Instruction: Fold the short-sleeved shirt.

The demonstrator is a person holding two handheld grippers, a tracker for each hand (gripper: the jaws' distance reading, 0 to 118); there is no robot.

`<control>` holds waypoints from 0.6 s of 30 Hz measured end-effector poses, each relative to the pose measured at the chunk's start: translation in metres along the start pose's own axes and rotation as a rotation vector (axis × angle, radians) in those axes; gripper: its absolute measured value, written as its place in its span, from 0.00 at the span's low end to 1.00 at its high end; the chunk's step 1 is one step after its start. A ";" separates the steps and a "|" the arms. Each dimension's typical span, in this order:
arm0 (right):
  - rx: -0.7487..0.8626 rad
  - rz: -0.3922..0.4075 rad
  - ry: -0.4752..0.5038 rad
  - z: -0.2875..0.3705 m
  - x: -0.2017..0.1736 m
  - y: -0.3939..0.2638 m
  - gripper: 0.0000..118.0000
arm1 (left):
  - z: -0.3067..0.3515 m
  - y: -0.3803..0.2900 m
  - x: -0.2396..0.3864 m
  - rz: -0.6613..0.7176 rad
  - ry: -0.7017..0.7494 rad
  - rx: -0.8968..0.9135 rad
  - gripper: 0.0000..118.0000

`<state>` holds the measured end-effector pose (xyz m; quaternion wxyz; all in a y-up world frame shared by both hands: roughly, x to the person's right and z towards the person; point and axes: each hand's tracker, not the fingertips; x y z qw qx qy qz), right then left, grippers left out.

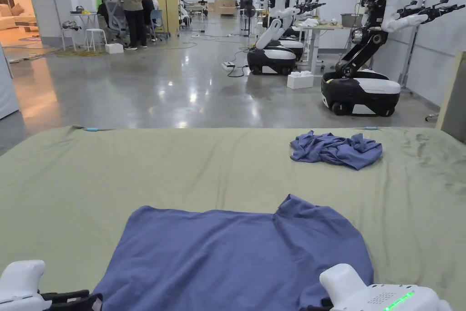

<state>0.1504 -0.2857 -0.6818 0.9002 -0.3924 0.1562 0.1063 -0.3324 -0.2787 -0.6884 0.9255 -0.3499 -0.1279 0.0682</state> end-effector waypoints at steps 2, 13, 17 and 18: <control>0.079 -0.117 0.011 0.018 0.011 -0.007 0.76 | 0.020 0.008 0.008 0.033 0.010 0.131 0.75; 0.662 -0.322 -0.303 0.149 0.007 -0.082 0.40 | 0.106 -0.023 0.091 -0.076 0.070 0.569 0.31; 0.646 -0.297 -0.305 0.152 0.009 -0.090 0.03 | 0.101 -0.038 0.100 -0.134 0.097 0.571 0.00; 0.632 -0.291 -0.348 0.151 -0.006 -0.077 0.02 | 0.099 -0.039 0.103 -0.151 0.142 0.548 0.00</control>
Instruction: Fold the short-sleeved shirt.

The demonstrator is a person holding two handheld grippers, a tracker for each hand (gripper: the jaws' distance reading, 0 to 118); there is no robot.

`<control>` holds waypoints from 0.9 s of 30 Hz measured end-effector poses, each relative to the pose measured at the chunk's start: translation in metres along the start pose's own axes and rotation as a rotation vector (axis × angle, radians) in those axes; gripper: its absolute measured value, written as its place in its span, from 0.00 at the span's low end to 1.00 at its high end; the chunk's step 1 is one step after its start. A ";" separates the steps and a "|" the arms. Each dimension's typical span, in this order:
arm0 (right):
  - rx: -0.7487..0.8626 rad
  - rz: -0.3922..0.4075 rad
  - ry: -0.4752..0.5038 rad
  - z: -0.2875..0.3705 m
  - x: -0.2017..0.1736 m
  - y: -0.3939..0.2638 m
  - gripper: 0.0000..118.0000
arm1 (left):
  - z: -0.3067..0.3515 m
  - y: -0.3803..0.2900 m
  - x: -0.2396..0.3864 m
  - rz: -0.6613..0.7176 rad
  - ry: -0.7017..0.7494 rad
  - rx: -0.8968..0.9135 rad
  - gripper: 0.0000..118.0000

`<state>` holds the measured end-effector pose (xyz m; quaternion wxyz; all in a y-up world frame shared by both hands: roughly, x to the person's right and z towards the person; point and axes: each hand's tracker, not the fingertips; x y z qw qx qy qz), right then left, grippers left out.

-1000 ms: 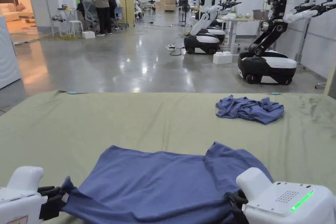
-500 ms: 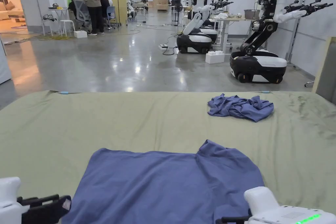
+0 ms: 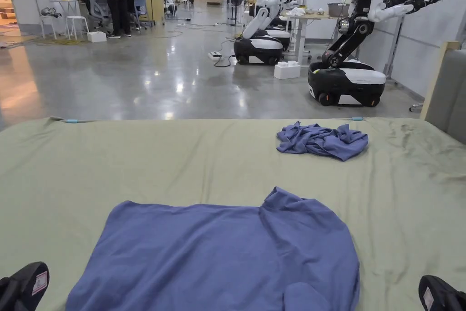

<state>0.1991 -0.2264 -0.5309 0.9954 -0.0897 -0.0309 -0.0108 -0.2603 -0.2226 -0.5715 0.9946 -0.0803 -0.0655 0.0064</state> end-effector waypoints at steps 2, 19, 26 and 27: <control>0.006 0.018 -0.004 -0.001 0.000 0.000 0.02 | -0.002 -0.002 -0.002 0.006 -0.018 0.018 0.00; -0.743 -0.157 -0.062 -0.440 0.060 -0.016 0.83 | -0.055 0.003 -0.018 0.066 -0.027 -0.053 0.00; -0.780 -0.106 0.024 -0.475 0.048 -0.044 0.73 | -0.087 -0.006 -0.043 0.072 0.000 -0.097 0.00; -0.798 -0.115 0.043 -0.485 0.055 -0.050 0.55 | -0.093 -0.007 -0.046 0.070 0.002 -0.109 0.00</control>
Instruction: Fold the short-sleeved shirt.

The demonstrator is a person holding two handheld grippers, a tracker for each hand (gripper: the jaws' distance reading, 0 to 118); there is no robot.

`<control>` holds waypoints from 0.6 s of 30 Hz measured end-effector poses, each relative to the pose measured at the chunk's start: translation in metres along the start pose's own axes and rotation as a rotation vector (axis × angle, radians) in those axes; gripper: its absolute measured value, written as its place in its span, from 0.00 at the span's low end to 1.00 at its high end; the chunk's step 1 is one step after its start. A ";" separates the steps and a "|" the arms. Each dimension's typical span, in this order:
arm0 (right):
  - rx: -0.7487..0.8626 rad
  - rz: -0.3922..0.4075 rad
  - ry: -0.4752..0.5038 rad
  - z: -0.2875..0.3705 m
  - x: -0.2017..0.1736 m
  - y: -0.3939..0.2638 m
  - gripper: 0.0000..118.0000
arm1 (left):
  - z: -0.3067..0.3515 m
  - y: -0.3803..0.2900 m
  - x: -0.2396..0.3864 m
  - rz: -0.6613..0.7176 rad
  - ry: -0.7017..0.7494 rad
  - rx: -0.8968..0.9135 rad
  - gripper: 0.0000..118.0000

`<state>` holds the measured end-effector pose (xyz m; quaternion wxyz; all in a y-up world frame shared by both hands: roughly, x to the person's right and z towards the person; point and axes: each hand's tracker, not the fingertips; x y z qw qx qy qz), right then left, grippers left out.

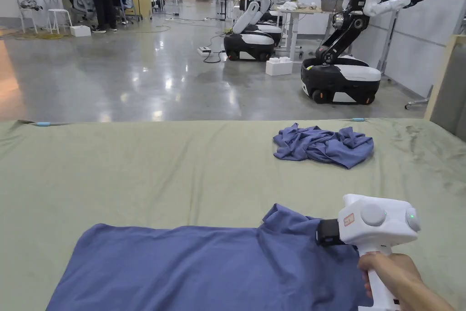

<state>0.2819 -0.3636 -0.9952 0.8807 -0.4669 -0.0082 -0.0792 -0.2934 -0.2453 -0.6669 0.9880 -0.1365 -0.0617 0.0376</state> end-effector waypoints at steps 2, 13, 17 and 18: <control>0.019 -0.003 0.037 -0.006 0.008 0.000 0.04 | -0.010 -0.002 -0.005 0.001 0.005 -0.021 0.00; 0.118 0.034 0.110 0.028 -0.011 -0.014 0.04 | -0.326 0.054 -0.066 0.199 -0.040 -0.452 0.81; 0.130 0.028 0.136 0.034 -0.016 -0.016 0.04 | -0.438 0.017 -0.077 0.247 0.046 -0.766 0.81; 0.128 0.032 0.140 0.036 -0.018 -0.016 0.04 | -0.453 0.008 -0.079 0.247 0.059 -0.797 0.81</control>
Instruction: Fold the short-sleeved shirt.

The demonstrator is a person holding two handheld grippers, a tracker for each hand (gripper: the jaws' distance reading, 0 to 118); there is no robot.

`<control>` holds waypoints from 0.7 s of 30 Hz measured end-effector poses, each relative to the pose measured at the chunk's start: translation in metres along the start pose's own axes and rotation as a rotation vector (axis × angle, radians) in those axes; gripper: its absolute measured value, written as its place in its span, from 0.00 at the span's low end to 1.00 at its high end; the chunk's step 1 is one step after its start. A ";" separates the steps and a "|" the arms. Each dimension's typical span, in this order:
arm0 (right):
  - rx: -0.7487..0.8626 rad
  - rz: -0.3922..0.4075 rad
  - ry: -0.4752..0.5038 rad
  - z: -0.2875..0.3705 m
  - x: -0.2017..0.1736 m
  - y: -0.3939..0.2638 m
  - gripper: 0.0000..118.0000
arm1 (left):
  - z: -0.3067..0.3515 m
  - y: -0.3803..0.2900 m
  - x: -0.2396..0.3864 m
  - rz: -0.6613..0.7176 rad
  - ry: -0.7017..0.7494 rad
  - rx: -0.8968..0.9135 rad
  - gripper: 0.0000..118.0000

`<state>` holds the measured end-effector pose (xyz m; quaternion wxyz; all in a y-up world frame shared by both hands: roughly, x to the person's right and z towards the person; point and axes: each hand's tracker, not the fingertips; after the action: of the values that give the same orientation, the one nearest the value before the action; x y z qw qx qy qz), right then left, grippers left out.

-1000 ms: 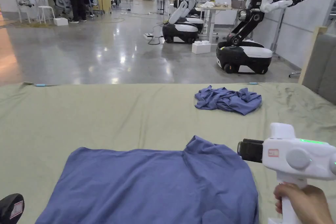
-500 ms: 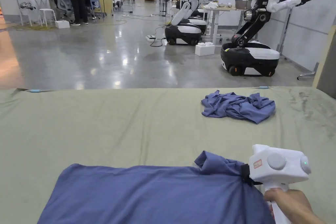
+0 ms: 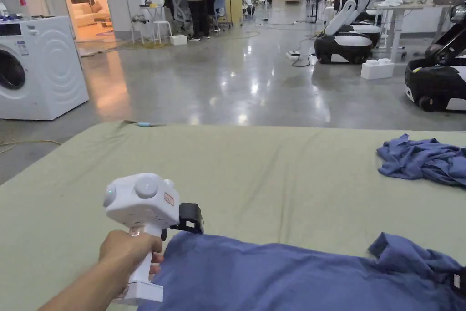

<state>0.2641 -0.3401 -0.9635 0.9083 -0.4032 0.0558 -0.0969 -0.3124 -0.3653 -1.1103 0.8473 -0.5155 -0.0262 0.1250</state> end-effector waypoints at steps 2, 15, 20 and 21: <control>0.000 0.012 0.006 0.002 -0.004 0.000 0.04 | -0.014 -0.001 0.005 -0.008 0.016 -0.005 0.81; 0.110 0.062 0.031 0.065 -0.036 0.037 0.03 | 0.113 -0.021 0.033 -0.199 0.031 0.222 0.02; 0.247 0.067 0.037 0.144 -0.059 0.065 0.03 | 0.218 -0.028 0.042 -0.177 -0.011 0.343 0.02; 0.269 0.072 0.032 0.160 -0.064 0.071 0.03 | 0.237 -0.027 0.041 -0.169 -0.025 0.364 0.02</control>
<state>0.2398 -0.1645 -0.9079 0.9559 -0.2741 0.0712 -0.0772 -0.3087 -0.1622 -0.9793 0.9336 -0.3483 -0.0569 0.0623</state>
